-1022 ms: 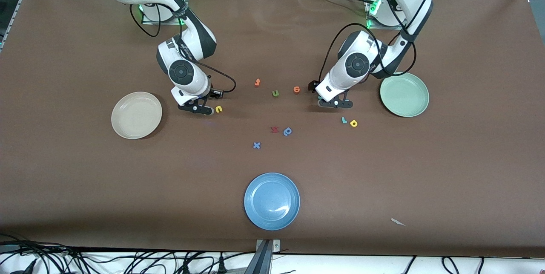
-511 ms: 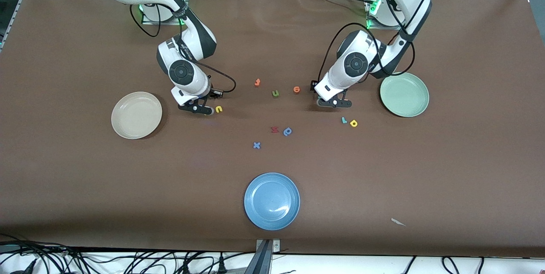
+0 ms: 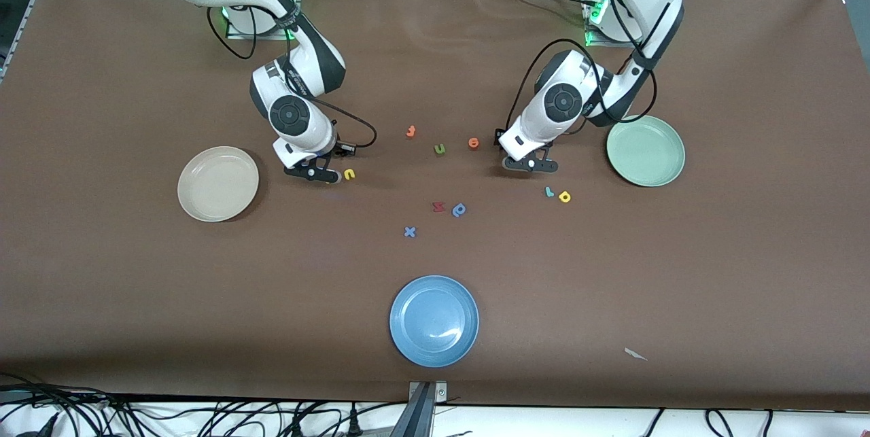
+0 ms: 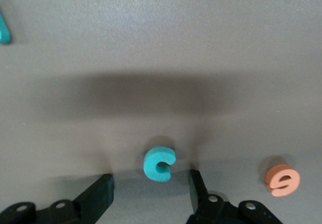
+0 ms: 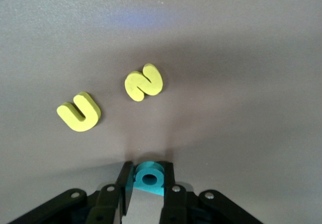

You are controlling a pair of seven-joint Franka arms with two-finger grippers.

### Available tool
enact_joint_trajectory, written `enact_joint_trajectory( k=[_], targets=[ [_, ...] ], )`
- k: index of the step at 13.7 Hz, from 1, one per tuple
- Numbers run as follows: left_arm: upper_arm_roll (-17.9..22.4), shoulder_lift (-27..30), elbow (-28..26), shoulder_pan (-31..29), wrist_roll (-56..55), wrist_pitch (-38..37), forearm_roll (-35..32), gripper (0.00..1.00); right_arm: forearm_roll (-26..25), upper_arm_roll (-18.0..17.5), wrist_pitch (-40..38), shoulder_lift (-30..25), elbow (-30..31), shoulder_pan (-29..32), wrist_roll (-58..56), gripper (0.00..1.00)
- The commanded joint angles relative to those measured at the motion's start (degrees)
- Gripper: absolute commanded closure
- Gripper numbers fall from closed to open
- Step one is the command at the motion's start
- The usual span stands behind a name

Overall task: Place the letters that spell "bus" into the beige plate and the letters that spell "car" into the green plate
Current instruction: 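Carry the cyan p to the white plate while the left gripper grasps the c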

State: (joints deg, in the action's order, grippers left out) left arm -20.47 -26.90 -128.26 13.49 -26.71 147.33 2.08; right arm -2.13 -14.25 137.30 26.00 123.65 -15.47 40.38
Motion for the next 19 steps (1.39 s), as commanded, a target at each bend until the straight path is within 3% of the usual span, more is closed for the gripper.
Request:
enact_joint_trajectory(
  k=[1, 5, 6, 12, 15, 19],
  targets=[
    [1.31, -1.22, 1.08, 1.19, -0.54, 1.03, -2.7, 0.52, 0.38, 0.01, -7.01, -1.64, -3.22, 0.62, -1.0, 0.89],
    [1.31, -0.96, 1.08, 1.19, -0.62, 0.94, -2.7, 0.55, 0.38, 5.18, -22.93, -2.09, -12.71, 0.88, -9.06, 0.89],
    [1.31, -0.96, 1.08, 1.19, -0.62, 0.94, -2.7, 0.6, 0.38, 7.29, -23.74, -2.44, -13.34, 0.88, -12.13, 0.89],
    [1.66, -0.34, 1.08, 1.1, -0.62, 0.86, -2.79, 0.66, -0.59, 20.65, -22.35, -2.18, -15.71, 2.11, -34.63, 0.89],
    [1.75, -0.08, 1.08, 1.1, -0.62, 0.77, -2.79, 0.79, -1.03, 20.93, -19.8, 0.27, -15.54, 6.06, -39.31, 0.89],
    [1.84, 1.5, 0.99, 1.02, -0.62, 0.16, -2.79, 0.85, -1.21, 21.02, -17.25, 4.06, -15.54, 10.98, -46.52, 0.89]
  ],
)
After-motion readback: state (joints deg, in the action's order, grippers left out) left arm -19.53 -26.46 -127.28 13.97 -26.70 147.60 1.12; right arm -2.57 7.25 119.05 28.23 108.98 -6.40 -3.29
